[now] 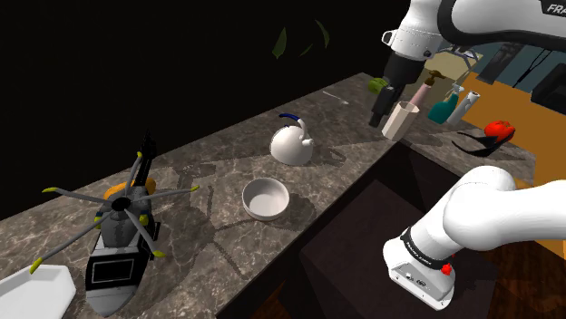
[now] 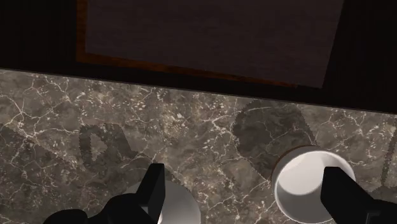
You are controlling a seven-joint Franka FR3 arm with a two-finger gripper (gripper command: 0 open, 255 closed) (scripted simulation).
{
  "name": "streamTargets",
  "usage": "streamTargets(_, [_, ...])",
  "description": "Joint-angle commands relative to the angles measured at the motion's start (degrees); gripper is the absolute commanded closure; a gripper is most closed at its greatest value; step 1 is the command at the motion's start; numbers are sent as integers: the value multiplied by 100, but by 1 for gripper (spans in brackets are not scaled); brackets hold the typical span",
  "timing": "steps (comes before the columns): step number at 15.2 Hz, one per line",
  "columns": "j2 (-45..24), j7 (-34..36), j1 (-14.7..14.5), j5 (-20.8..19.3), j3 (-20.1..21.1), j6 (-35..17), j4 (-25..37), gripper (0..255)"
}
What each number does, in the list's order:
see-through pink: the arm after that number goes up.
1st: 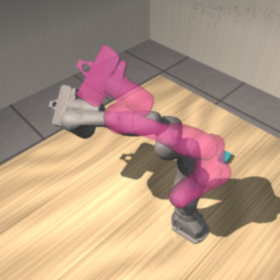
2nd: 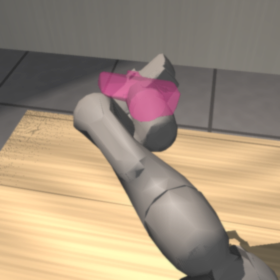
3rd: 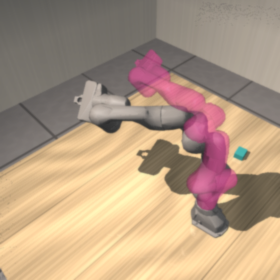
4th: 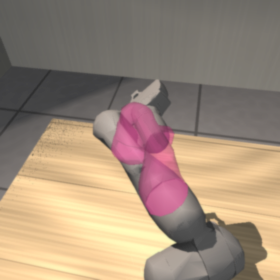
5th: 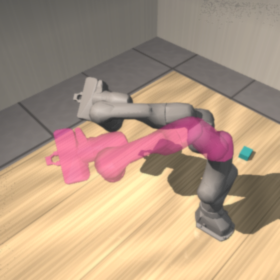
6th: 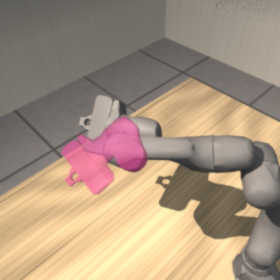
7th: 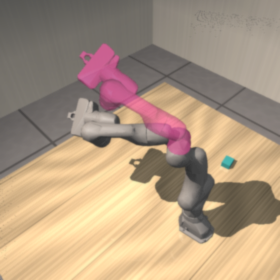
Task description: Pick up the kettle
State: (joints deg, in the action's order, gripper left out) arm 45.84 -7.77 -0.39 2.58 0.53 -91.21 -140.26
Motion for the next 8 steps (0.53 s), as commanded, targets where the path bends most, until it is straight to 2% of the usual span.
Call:
streamTargets(1, [0, 0, 0, 0, 0, 0, 0, 0])
streamTargets(8, [-1608, 62, 133, -105, -43, -992, 340, 0])
